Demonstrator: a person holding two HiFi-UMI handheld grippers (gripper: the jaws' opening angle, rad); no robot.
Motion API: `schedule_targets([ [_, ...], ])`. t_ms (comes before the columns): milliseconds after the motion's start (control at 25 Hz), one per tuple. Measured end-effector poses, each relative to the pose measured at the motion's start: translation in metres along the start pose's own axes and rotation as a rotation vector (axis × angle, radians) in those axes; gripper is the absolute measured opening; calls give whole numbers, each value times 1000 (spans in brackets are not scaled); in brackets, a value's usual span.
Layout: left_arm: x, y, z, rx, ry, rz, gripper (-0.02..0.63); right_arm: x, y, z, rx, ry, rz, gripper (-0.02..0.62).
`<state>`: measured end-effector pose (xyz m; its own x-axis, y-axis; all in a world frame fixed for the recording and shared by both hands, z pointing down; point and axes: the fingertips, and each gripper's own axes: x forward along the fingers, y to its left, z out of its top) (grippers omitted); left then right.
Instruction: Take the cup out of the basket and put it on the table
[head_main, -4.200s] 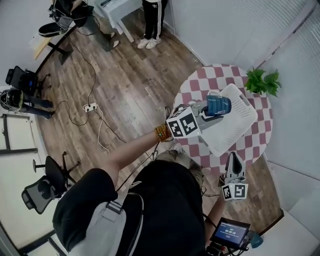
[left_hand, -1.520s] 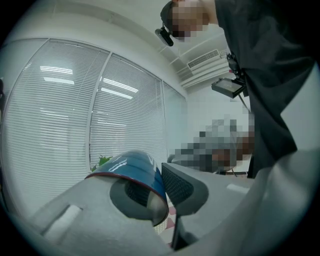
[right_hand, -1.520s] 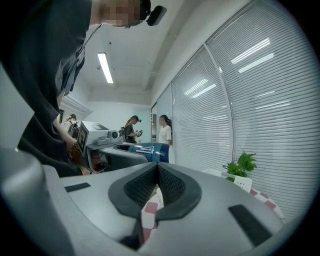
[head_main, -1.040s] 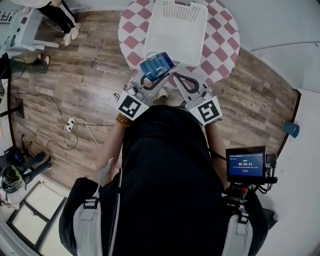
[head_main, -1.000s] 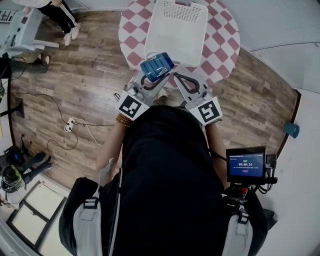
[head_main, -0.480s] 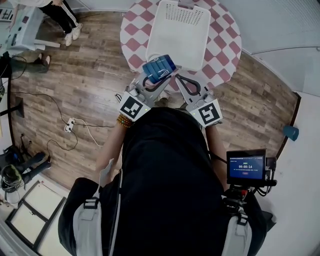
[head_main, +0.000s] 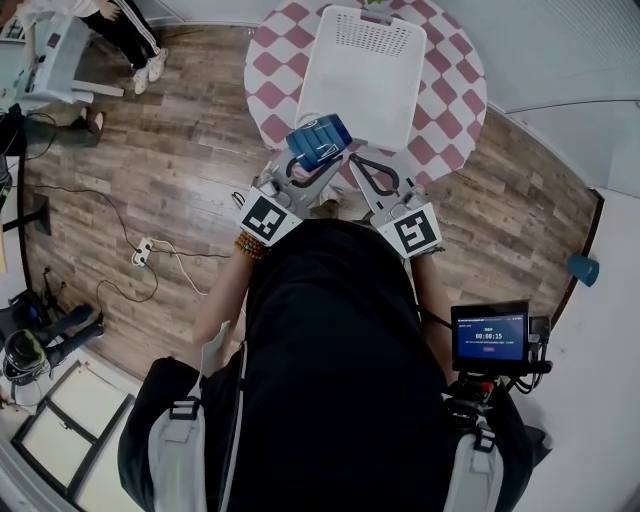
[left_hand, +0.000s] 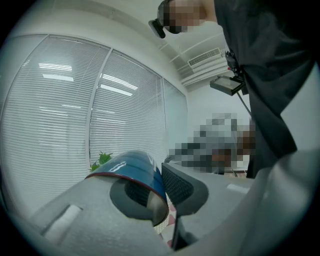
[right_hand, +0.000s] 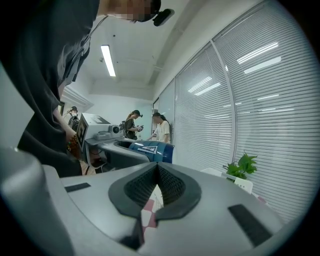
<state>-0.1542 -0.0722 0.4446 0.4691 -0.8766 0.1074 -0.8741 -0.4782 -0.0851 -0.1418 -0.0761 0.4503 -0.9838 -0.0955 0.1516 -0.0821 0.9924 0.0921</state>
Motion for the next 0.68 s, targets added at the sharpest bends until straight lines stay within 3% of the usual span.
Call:
schedule_targets([
  [680, -2, 5, 1, 0, 12, 7, 52, 3, 0, 3, -17, 11, 14, 8],
])
